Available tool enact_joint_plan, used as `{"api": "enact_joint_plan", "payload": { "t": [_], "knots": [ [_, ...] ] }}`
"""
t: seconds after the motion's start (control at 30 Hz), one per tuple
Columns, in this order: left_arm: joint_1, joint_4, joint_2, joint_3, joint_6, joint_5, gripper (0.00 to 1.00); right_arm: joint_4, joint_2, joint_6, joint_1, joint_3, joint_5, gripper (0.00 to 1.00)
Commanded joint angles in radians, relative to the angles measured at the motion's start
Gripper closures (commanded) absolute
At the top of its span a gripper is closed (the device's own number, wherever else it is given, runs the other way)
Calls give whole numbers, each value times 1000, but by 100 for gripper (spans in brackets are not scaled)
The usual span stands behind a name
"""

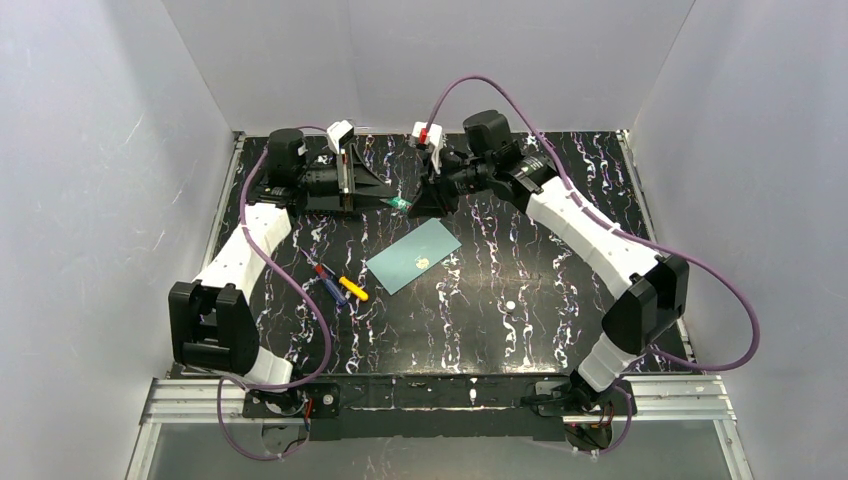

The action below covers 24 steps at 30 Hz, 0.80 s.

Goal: Place the letter into the envelope and seal it

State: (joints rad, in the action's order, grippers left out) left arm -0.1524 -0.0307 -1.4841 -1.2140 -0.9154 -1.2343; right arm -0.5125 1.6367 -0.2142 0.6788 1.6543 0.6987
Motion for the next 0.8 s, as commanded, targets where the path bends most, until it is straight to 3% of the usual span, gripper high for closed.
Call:
{"api": "enact_joint_plan", "payload": {
  "t": [0.0,0.3,0.53,0.67,0.77],
  "knots": [
    [-3,60,55,21,43,-63,50,-15,28,-19,2,76,43,94],
    [-6,66,54,28,49,-68,50,-21,53,-15,17,90,65,94],
    [-10,100,40,5,76,-67,70,-21,68,-8,24,99,68,93],
    [-11,123,46,12,96,-76,90,-12,74,9,24,109,61,92],
    [-11,146,48,9,119,-74,100,-8,75,33,24,113,31,85]
  ]
}}
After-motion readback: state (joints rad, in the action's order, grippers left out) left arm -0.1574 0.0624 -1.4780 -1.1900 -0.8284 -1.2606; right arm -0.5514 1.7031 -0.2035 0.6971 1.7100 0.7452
